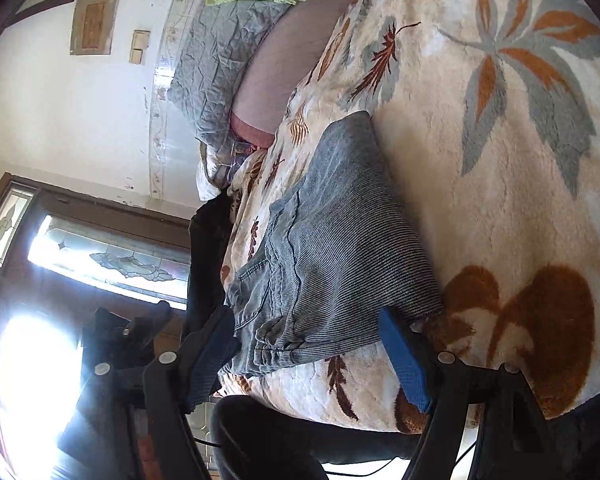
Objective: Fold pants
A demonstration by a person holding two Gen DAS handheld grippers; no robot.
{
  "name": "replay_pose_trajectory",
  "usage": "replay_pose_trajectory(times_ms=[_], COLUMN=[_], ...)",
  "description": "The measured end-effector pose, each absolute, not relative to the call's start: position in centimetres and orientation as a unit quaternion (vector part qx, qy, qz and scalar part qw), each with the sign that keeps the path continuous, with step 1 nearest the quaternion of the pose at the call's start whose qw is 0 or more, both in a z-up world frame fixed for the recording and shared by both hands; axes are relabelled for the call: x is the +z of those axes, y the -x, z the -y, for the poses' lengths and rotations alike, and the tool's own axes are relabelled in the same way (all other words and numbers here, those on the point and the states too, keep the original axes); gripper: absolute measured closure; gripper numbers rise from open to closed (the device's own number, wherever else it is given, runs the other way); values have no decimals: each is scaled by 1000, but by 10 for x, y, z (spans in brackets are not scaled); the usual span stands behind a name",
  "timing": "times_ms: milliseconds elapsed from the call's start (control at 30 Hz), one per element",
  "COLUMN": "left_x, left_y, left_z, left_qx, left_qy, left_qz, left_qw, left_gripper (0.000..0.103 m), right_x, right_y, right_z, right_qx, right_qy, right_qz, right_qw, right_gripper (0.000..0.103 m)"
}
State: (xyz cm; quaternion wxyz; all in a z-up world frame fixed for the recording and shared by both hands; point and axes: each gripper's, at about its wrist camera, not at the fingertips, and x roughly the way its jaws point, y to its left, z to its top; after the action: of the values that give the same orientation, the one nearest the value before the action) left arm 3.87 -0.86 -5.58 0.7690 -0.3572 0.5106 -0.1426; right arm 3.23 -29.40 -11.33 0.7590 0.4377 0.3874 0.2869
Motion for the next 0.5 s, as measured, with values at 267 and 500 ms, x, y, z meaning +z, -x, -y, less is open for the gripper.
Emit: replay_pose_trajectory(times_ms=[267,500], left_x=[-70,-83], left_y=[-44,-50], left_z=[7,5], left_qx=[-107,-49], left_qy=[371,346], left_qz=[-519,-539], left_qw=[763,766], left_gripper=[21,67], right_x=[-115,-118], right_y=[-32,-32], right_z=[296,296], right_qx=[286,286], right_qy=[-442,-443], right_qz=[-389,-392], right_qw=[756,753], right_gripper=[25,25])
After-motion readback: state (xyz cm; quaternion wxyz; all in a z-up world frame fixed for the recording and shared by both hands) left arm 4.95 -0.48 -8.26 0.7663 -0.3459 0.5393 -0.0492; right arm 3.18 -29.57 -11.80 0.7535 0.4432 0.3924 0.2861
